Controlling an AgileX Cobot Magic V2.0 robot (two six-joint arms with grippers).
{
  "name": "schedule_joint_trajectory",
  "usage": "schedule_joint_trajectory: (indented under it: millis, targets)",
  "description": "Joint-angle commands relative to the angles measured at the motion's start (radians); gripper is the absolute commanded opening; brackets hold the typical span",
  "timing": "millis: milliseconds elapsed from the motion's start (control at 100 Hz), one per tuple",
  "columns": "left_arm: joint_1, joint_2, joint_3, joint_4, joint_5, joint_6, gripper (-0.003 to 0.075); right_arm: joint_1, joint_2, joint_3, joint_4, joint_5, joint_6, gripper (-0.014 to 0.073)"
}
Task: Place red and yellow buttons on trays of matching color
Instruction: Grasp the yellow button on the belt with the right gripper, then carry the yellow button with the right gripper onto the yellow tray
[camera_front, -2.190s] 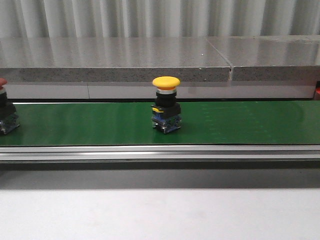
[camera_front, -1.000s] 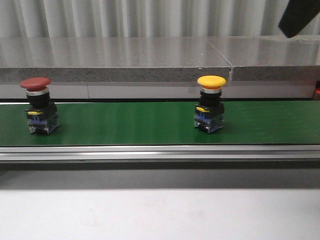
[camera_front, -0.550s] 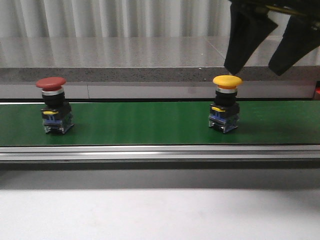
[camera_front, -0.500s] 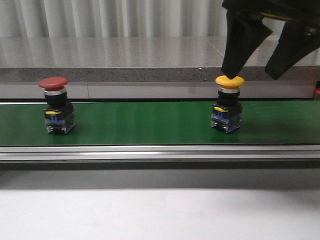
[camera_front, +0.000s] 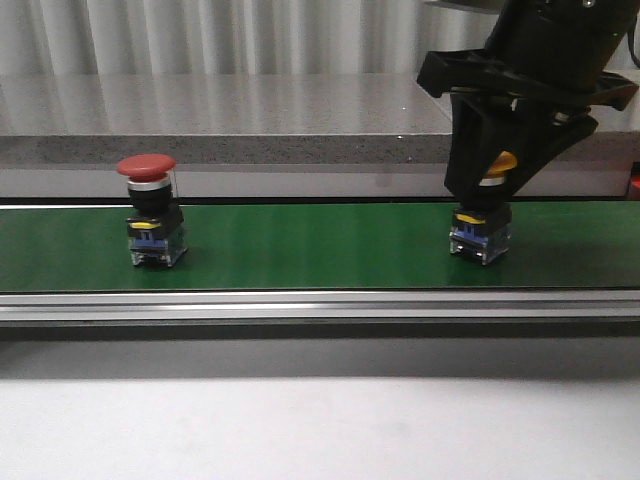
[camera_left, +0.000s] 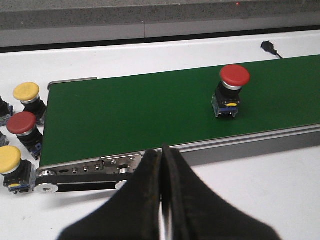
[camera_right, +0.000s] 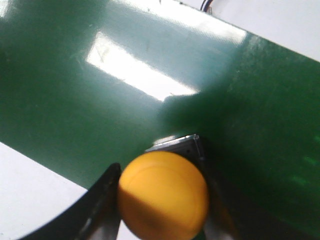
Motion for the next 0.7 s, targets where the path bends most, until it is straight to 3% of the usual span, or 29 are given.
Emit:
schedule_joint_trajectory:
  millis: [0, 190, 400, 690]
  targets:
    - [-0.009, 0.007, -0.026, -0.013, -0.07, -0.001, -0.002, -0.007, -0.04, -0.032, -0.017, -0.036, -0.008, 0.0195]
    - [-0.009, 0.007, -0.026, -0.013, -0.07, -0.001, -0.002, -0.008, -0.058, -0.032, -0.035, 0.019, 0.001, 0.018]
    - [-0.009, 0.007, -0.026, -0.013, -0.072, -0.001, -0.002, -0.05, -0.119, -0.032, -0.132, 0.029, 0.231, 0.018]
    - [-0.009, 0.007, -0.026, -0.013, -0.072, -0.001, -0.002, -0.226, -0.208, -0.031, -0.143, 0.078, 0.241, 0.018]
